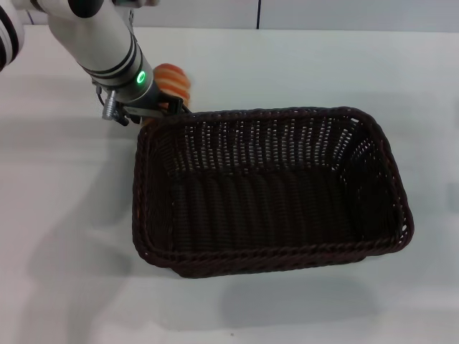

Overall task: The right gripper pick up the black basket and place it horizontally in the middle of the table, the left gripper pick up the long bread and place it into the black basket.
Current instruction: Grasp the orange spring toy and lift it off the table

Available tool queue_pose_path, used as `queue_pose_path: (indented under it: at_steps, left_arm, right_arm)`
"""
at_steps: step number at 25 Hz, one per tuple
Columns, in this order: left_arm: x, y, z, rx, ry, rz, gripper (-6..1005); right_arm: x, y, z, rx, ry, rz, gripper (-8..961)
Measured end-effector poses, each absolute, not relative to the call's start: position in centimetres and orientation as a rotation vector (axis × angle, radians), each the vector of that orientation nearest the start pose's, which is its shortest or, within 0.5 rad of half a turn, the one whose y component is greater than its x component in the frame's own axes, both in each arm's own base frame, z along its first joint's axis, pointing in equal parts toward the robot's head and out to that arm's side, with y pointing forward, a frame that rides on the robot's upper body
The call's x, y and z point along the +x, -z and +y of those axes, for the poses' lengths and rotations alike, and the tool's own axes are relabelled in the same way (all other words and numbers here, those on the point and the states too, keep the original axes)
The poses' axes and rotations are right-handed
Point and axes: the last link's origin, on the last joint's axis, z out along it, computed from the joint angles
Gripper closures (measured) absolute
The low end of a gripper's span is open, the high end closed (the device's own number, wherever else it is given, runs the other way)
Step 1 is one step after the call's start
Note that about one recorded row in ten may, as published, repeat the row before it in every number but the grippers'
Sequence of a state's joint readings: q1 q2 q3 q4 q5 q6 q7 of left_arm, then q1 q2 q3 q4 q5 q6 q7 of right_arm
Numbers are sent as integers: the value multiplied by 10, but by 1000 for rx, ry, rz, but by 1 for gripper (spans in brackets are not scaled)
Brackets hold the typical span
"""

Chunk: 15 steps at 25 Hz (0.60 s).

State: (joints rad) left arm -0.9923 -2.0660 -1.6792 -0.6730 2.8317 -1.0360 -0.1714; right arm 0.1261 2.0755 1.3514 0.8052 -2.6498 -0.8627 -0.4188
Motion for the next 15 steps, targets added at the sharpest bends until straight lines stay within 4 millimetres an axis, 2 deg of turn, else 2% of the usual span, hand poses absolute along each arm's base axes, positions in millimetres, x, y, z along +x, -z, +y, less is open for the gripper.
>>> queue_pose_path:
  at_steps: [6, 11, 15]
  left_arm:
    - [-183, 46, 444, -1948, -380, -1339, 165]
    - [-179, 46, 447, -1966, -376, -1293, 311]
    - [-179, 45, 449, -1981, -375, -1266, 353]
  right_arm:
    - [297, -37, 337, -1426, -435, 239, 571]
    - [296, -37, 341, -1430, -436, 233, 571]
    - [295, -38, 342, -1428, -437, 232, 571]
